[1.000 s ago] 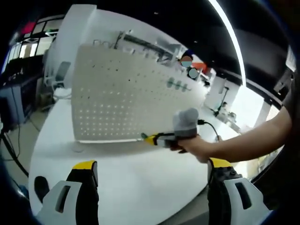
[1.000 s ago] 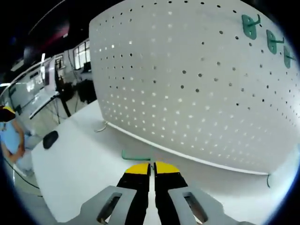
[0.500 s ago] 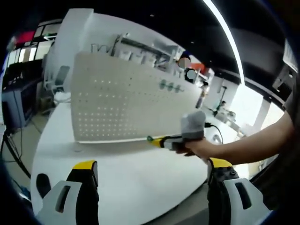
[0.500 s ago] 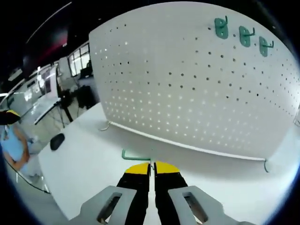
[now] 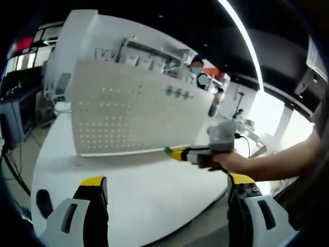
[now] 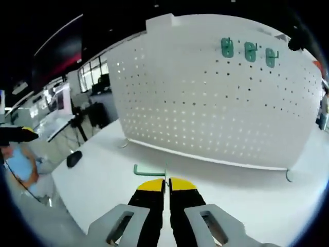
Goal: Insert the hook assembly into the mounting plate slot until the hook locks in place.
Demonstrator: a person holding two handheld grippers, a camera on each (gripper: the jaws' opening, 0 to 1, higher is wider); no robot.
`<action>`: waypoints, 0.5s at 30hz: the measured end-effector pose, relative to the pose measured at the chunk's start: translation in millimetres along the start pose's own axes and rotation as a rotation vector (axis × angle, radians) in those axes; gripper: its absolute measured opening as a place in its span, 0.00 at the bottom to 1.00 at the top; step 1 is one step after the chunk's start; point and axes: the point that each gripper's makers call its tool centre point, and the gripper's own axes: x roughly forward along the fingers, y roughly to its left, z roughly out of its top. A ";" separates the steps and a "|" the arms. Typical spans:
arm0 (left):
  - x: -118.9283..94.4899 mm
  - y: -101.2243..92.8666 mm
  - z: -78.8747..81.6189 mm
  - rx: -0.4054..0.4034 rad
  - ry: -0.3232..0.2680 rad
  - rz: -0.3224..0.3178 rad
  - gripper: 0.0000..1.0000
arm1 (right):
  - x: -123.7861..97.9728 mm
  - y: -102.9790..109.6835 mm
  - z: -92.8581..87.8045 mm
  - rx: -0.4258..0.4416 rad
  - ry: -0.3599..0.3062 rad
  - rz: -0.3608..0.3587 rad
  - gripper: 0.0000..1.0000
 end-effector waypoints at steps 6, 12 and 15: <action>3.2 -4.8 -0.8 0.010 0.008 -0.013 0.98 | -16.6 9.6 0.6 -0.014 -0.026 0.020 0.00; 11.6 -15.6 -6.4 0.010 0.023 -0.039 0.98 | -34.8 12.7 6.0 0.003 -0.062 0.035 0.00; 16.8 -19.1 -8.8 0.011 0.033 -0.052 0.98 | -43.7 11.5 8.7 0.027 -0.075 0.045 0.00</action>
